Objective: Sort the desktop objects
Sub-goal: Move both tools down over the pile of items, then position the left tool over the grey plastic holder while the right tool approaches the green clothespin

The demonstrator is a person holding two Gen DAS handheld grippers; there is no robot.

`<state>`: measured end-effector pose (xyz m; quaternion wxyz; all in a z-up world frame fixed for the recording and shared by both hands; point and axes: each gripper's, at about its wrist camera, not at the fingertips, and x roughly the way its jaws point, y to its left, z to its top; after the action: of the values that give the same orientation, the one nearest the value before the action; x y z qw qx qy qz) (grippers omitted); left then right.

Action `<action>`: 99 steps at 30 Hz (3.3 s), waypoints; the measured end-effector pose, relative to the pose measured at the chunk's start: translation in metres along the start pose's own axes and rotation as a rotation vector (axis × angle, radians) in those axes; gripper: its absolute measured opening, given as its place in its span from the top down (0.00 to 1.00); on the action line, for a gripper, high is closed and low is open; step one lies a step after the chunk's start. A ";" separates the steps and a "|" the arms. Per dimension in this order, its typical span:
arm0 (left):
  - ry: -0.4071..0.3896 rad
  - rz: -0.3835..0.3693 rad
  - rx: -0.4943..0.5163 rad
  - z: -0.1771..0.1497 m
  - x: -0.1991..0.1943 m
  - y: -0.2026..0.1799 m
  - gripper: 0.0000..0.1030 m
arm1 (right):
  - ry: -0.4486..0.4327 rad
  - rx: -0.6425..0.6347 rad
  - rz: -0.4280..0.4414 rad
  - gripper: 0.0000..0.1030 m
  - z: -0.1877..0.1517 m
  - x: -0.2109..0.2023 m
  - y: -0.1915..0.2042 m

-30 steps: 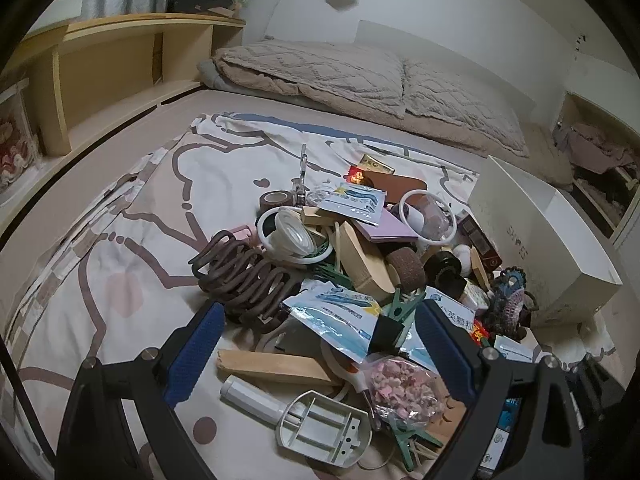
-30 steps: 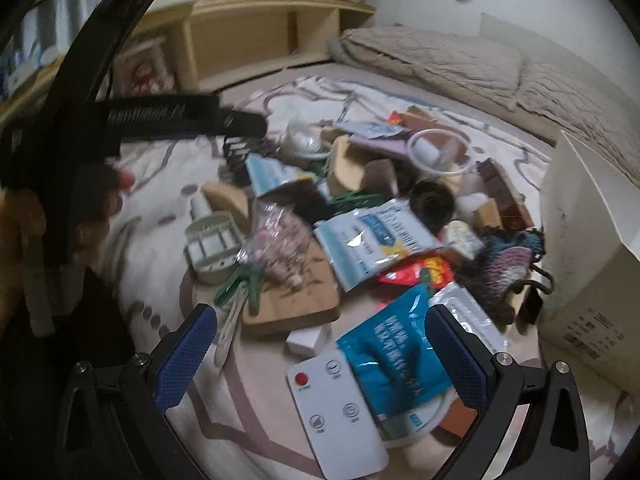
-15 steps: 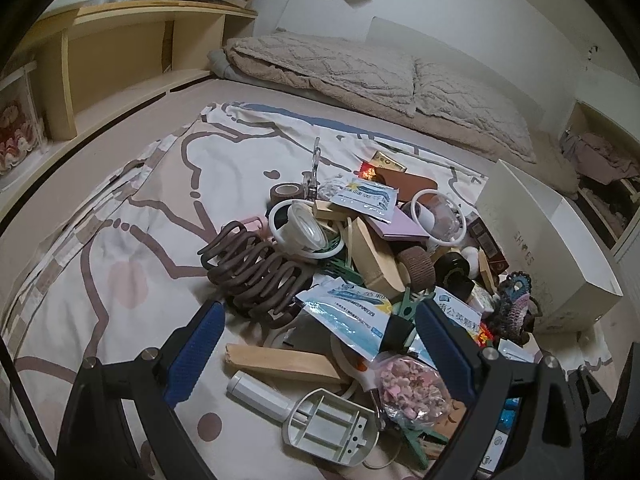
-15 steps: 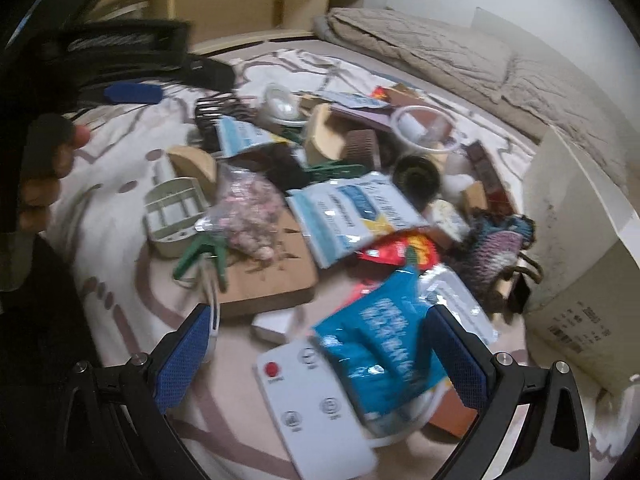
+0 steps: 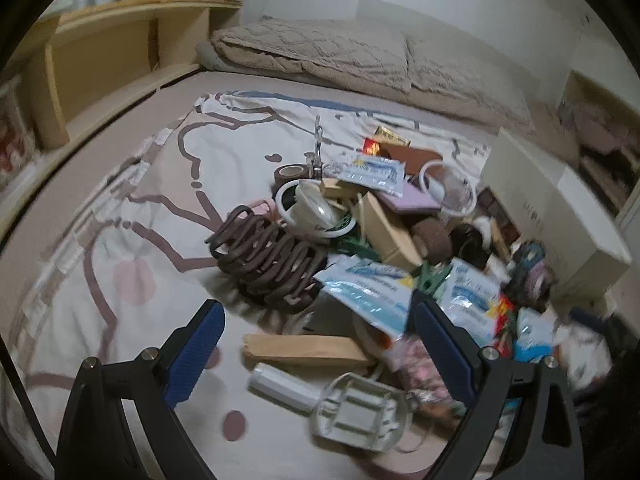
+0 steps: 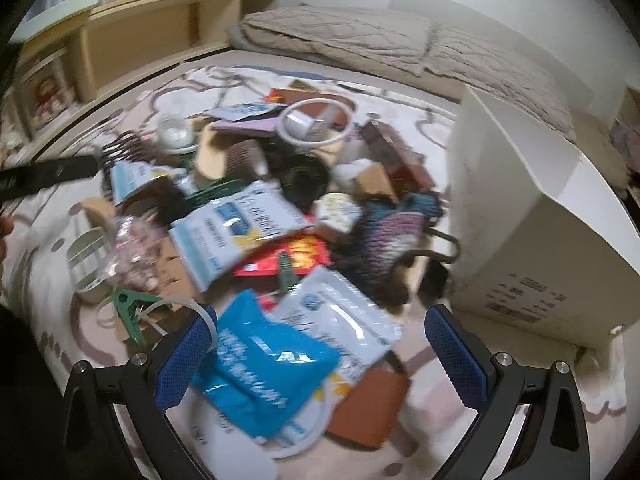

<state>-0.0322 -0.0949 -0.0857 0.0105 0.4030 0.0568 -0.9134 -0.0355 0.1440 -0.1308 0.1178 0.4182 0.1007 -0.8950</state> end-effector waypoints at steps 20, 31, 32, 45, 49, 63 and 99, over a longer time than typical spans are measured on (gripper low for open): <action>0.130 -0.129 0.160 -0.027 0.005 -0.029 0.06 | -0.013 0.101 -0.063 0.00 0.006 -0.005 -0.032; 0.197 -0.054 0.247 -0.044 0.013 -0.049 0.14 | -0.044 0.152 -0.094 0.00 0.010 -0.013 -0.049; 0.198 -0.051 0.249 -0.044 0.013 -0.048 0.15 | -0.047 0.158 -0.095 0.00 0.010 -0.013 -0.051; 0.262 0.014 0.231 -0.054 0.020 -0.048 0.29 | -0.073 0.183 -0.084 0.00 0.012 -0.020 -0.062; 0.263 0.046 0.265 -0.057 0.022 -0.053 0.29 | -0.081 0.194 -0.077 0.00 0.012 -0.022 -0.065; 0.266 0.097 0.179 -0.051 0.029 -0.037 0.37 | -0.139 0.205 0.058 0.00 0.012 -0.029 -0.058; 0.251 0.065 0.072 -0.046 0.031 -0.029 0.35 | 0.010 0.042 0.137 0.11 0.014 0.018 -0.007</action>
<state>-0.0218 -0.0602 -0.1365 0.0182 0.5157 0.0118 -0.8565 -0.0591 0.1445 -0.1357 0.1696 0.4311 0.0537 -0.8846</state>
